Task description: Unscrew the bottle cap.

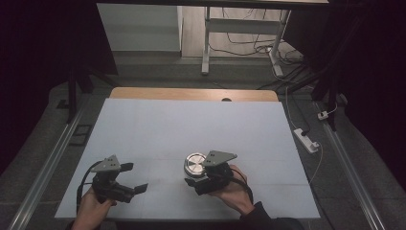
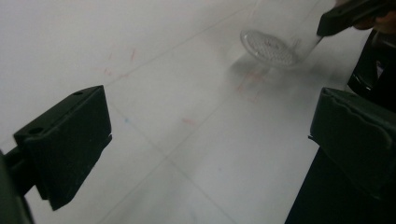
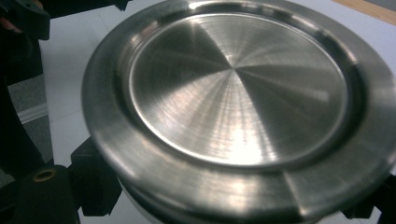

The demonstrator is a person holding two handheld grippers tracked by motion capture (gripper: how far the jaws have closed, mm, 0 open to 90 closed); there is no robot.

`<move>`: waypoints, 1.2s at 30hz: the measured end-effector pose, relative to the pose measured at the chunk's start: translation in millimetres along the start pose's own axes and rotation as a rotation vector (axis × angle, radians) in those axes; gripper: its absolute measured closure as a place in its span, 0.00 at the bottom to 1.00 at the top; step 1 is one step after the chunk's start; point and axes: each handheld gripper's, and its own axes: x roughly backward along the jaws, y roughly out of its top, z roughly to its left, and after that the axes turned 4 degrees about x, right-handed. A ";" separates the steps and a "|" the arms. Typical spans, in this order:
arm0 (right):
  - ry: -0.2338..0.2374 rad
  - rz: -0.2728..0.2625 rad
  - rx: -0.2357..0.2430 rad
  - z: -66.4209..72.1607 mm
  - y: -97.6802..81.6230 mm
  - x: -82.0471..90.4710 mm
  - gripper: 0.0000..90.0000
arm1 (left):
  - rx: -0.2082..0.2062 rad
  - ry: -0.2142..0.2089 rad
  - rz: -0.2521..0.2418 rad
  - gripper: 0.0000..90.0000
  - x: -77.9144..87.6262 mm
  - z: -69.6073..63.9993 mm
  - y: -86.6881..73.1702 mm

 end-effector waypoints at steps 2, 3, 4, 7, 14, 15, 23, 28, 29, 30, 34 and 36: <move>0.002 0.000 0.001 0.0 0.0 0.0 0.16 | -0.005 -0.012 -0.003 0.00 -2.7 -0.3 6.7; 0.002 -0.001 0.003 -0.1 0.1 0.1 0.16 | -0.006 -0.019 0.002 0.00 -4.1 -0.2 10.4; 0.004 -0.001 0.005 -0.1 0.1 0.2 0.16 | -0.012 -0.023 0.006 0.00 -5.7 -0.2 14.0; 0.008 -0.002 0.010 0.0 0.4 0.6 0.16 | -0.035 -0.025 0.018 0.00 -11.1 -0.8 23.6; 0.018 0.001 0.023 0.1 0.4 0.2 0.16 | -0.120 -0.055 0.017 0.00 -28.0 -9.0 45.5; 0.020 0.002 0.025 0.1 0.5 0.1 0.16 | -0.131 -0.060 0.016 0.00 -30.4 -10.5 48.0; 0.038 0.005 0.037 -0.5 0.5 -0.5 0.16 | -0.192 -0.121 0.030 0.00 -49.9 -19.4 66.5; 0.055 0.011 0.043 0.5 0.2 -1.7 0.16 | -0.238 -0.166 0.036 0.00 -57.6 -22.3 76.7; 0.059 0.013 0.045 0.8 0.1 -1.9 0.16 | -0.245 -0.181 0.035 0.00 -58.8 -22.5 78.4; 0.064 0.013 0.048 1.0 0.0 -2.2 0.16 | -0.251 -0.195 0.035 0.00 -60.3 -22.7 79.9; 0.093 0.012 0.063 2.2 -0.2 -3.2 0.16 | -0.289 -0.263 0.054 0.01 -67.6 -23.6 86.0; 0.109 0.013 0.074 3.0 -0.2 -3.1 0.16 | -0.318 -0.293 0.069 0.01 -72.2 -25.3 88.7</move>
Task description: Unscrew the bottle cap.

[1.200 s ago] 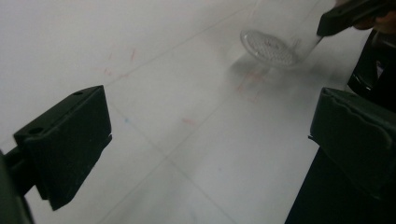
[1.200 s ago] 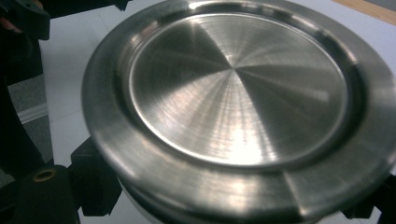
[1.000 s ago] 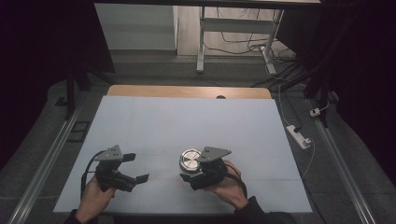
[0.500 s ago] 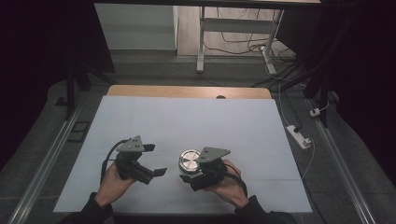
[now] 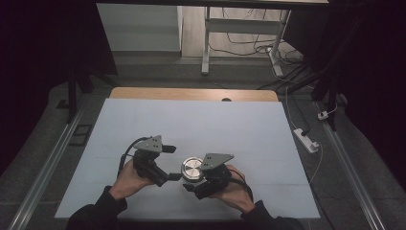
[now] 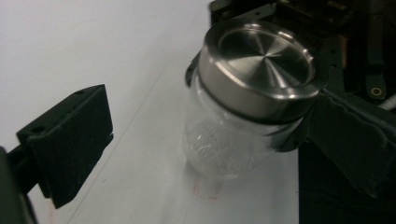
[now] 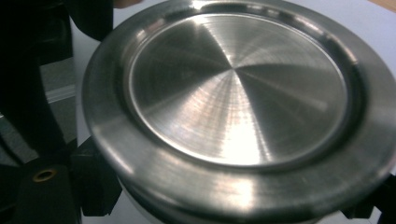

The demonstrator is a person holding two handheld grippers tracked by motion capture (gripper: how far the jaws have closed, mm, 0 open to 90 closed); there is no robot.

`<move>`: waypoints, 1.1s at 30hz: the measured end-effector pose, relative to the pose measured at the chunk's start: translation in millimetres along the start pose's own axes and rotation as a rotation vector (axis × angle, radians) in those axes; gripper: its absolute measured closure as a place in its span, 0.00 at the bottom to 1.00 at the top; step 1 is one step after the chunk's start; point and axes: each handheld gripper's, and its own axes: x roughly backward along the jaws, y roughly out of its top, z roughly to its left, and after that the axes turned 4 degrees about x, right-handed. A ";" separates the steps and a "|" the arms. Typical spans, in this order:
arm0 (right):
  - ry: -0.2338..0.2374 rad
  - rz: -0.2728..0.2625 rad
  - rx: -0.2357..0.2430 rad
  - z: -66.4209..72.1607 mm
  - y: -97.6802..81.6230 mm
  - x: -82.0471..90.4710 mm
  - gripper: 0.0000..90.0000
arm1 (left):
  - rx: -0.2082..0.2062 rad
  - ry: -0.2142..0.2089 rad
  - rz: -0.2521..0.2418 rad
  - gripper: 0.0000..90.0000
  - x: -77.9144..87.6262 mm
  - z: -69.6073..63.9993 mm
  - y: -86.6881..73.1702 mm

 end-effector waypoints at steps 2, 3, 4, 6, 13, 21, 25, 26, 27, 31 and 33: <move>0.017 -0.003 0.012 0.6 0.1 -0.1 0.16 | -0.028 -0.046 0.012 0.00 -4.1 0.6 3.2; 0.025 -0.006 0.016 0.6 0.1 -0.2 0.16 | -0.043 -0.063 0.017 0.00 -5.9 0.6 4.8; 0.033 -0.005 0.015 1.1 0.2 -0.1 0.16 | -0.057 -0.074 0.023 0.00 -7.2 0.7 6.1; 0.054 -0.003 0.030 1.2 0.0 0.1 0.16 | -0.092 -0.105 0.034 0.01 -10.7 0.3 9.8; 0.106 -0.002 0.062 3.5 0.6 0.0 0.16 | -0.176 -0.225 0.069 0.04 -26.1 -4.2 17.7; 0.112 -0.001 0.066 3.8 1.1 0.9 0.16 | -0.205 -0.226 0.044 0.20 -28.8 -8.2 17.2; 0.055 -0.004 0.020 -0.8 0.4 1.0 0.16 | -0.114 -0.104 0.021 0.21 -32.2 -12.4 19.5; 0.055 -0.004 0.020 -0.8 0.4 1.0 0.16 | -0.114 -0.104 0.021 0.21 -32.2 -12.4 19.5; 0.008 -0.004 -0.018 -3.5 -0.1 1.2 0.16 | -0.067 -0.037 0.011 0.21 -35.0 -15.6 21.3; -0.069 0.000 -0.062 -8.1 -1.5 1.9 0.16 | -0.015 0.075 -0.002 0.21 -40.8 -23.1 25.3; -0.091 -0.001 -0.078 -9.6 -2.4 2.2 0.16 | 0.000 0.124 -0.009 0.20 -43.7 -26.9 27.1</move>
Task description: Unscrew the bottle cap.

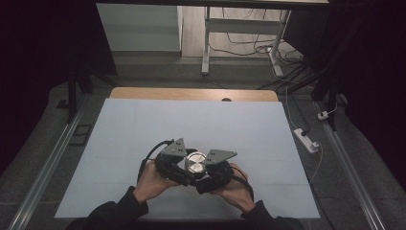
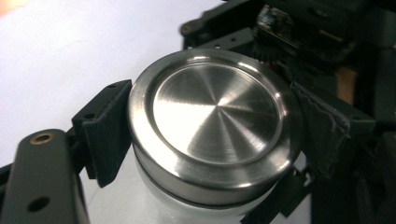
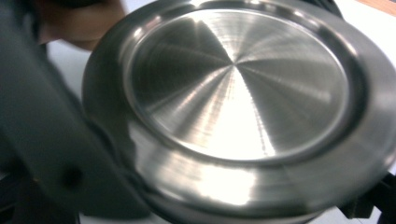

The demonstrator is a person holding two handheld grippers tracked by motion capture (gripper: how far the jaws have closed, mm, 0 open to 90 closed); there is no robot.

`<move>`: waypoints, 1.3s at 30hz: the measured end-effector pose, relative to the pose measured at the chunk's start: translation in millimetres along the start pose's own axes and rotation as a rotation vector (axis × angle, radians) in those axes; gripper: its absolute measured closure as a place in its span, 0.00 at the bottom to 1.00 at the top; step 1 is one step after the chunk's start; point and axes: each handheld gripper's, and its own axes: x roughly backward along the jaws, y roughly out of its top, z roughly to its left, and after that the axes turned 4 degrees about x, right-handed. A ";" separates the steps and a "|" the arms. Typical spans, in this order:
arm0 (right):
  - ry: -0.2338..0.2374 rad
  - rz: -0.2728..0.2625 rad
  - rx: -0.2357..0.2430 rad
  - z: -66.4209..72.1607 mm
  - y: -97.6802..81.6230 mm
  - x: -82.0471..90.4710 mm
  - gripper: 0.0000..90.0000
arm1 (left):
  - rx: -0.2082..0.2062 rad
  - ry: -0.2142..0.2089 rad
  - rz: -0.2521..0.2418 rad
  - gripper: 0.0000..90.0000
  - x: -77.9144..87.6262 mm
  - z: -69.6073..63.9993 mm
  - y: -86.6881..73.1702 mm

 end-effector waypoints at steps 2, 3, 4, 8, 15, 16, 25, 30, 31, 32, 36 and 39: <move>-0.008 -0.013 -0.007 -0.9 -0.7 0.6 0.16 | 0.007 0.001 0.000 0.17 -0.7 0.4 1.5; -0.006 -0.018 -0.009 -1.2 -0.9 0.8 0.16 | 0.005 0.001 -0.002 0.13 0.4 1.9 2.2; 0.002 -0.022 -0.012 -1.5 -1.3 1.5 0.16 | 0.009 -0.005 -0.012 0.10 3.5 4.7 2.6; 0.032 -0.028 0.004 -1.9 -1.7 3.0 0.16 | 0.011 -0.110 -0.056 0.03 25.8 20.7 0.0; 0.158 -0.022 0.068 5.2 -0.7 0.5 0.16 | -0.175 -0.271 0.044 0.05 36.6 22.7 -6.7; 0.179 -0.020 0.084 7.7 -0.1 -0.1 0.16 | -0.196 -0.285 0.061 0.05 34.9 20.7 -7.2; 0.274 -0.009 0.190 22.4 2.8 -1.2 0.16 | -0.299 -0.335 0.089 0.20 25.3 8.7 -11.5; 0.140 -0.011 0.104 13.4 2.7 -0.9 0.16 | -0.187 -0.199 0.057 0.20 20.1 8.6 -8.3; 0.113 -0.010 0.092 12.0 2.4 -1.1 0.16 | -0.168 -0.167 0.052 0.20 18.5 7.6 -7.4; 0.081 -0.008 0.077 10.1 1.9 -1.4 0.16 | -0.137 -0.126 0.047 0.20 16.0 5.9 -5.8; -0.015 0.001 0.020 3.2 -1.1 -1.7 0.16 | -0.045 0.014 0.020 0.20 5.2 -2.6 -2.3; -0.021 -0.007 0.008 1.6 -1.9 -0.6 0.16 | -0.010 -0.022 -0.007 0.15 5.6 1.3 -1.6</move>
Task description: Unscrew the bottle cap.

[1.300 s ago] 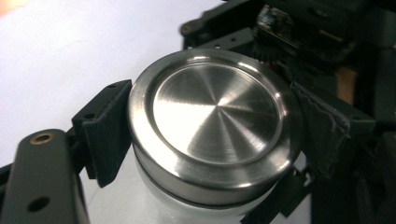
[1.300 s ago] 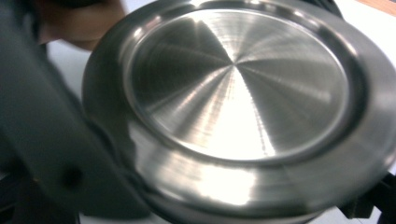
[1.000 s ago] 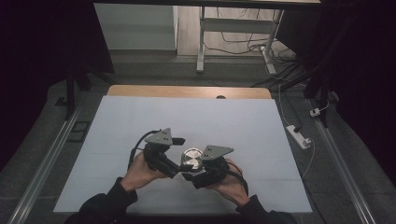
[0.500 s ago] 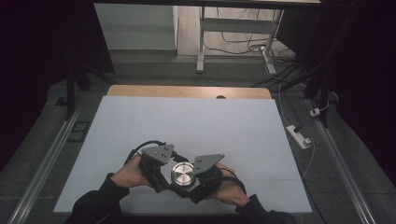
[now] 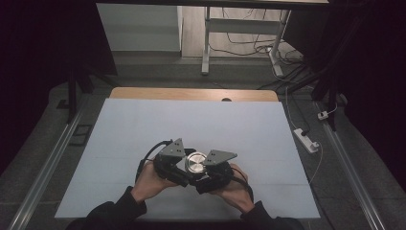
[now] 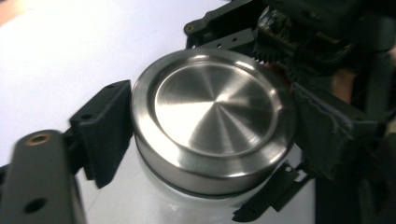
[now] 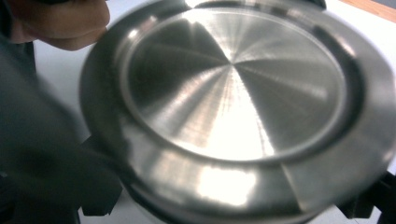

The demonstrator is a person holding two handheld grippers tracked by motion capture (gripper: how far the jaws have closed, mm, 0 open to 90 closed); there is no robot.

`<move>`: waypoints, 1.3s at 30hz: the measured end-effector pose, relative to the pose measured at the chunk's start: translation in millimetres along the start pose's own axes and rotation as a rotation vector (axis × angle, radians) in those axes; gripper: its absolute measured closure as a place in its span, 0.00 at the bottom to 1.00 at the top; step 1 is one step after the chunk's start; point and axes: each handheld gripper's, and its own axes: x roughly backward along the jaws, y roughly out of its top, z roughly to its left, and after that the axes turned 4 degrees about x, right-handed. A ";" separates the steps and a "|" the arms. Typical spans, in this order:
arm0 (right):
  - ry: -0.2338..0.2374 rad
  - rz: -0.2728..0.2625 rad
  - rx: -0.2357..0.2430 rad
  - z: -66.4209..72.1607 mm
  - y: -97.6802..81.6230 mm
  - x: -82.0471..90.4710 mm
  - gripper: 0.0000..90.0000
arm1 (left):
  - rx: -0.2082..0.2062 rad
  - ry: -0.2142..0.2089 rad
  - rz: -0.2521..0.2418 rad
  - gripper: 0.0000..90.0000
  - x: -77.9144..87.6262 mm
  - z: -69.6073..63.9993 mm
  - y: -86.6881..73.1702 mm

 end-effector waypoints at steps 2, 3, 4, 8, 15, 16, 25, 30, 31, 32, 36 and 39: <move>0.005 -0.005 0.005 0.2 0.1 0.3 0.16 | 0.007 -0.044 -0.030 0.12 8.4 5.1 0.7; 0.025 -0.007 0.008 0.6 0.7 1.1 0.16 | 0.005 -0.047 -0.047 0.11 14.2 7.3 1.1; 0.025 -0.007 0.008 0.6 0.7 1.1 0.16 | -0.002 -0.049 -0.063 0.11 20.2 9.5 1.4; 0.138 -0.010 0.057 3.8 1.5 0.9 0.16 | -0.085 -0.165 -0.017 0.08 35.2 15.2 0.3; 0.282 -0.014 0.153 18.1 4.7 0.6 0.16 | -0.244 -0.291 0.138 0.09 18.6 3.4 -6.0; 0.291 -0.009 0.165 19.6 4.9 1.2 0.16 | -0.244 -0.291 0.138 0.11 18.6 3.4 -6.0; 0.228 -0.025 0.120 14.9 6.1 2.9 0.16 | -0.179 -0.239 0.048 0.21 14.3 4.0 -7.4; 0.131 -0.015 0.064 9.2 4.6 1.7 0.16 | -0.092 -0.106 0.035 0.21 6.1 1.4 -4.4; 0.117 -0.012 0.056 8.4 4.2 1.3 0.16 | -0.078 -0.075 0.035 0.21 4.5 0.7 -3.9; 0.094 -0.009 0.042 7.3 3.8 0.8 0.16 | -0.059 -0.053 0.025 0.21 2.8 -0.6 -3.7; 0.044 -0.001 0.031 6.1 3.0 -0.5 0.16 | -0.004 -0.017 -0.018 0.21 2.1 -2.2 -1.9; 0.028 -0.001 0.025 6.5 2.4 -1.7 0.16 | 0.019 -0.013 -0.037 0.21 5.6 -1.8 0.0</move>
